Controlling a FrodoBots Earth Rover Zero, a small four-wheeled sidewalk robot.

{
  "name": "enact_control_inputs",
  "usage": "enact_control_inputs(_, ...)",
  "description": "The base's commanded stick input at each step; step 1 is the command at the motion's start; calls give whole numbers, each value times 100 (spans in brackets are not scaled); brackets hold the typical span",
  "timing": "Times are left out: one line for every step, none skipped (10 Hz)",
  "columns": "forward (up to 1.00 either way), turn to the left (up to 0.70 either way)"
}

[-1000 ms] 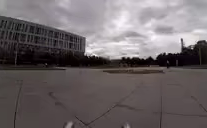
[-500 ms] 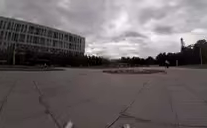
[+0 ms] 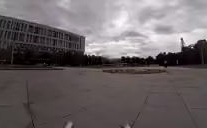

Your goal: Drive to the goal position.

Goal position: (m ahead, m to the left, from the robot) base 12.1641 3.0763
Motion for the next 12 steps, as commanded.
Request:
enact_control_inputs(70,0)
enact_control_inputs(70,0)
enact_control_inputs(70,0)
enact_control_inputs(70,0)
enact_control_inputs(70,0)
enact_control_inputs(70,0)
enact_control_inputs(70,0)
enact_control_inputs(70,0)
enact_control_inputs(70,0)
enact_control_inputs(70,0)
enact_control_inputs(70,0)
enact_control_inputs(70,0)
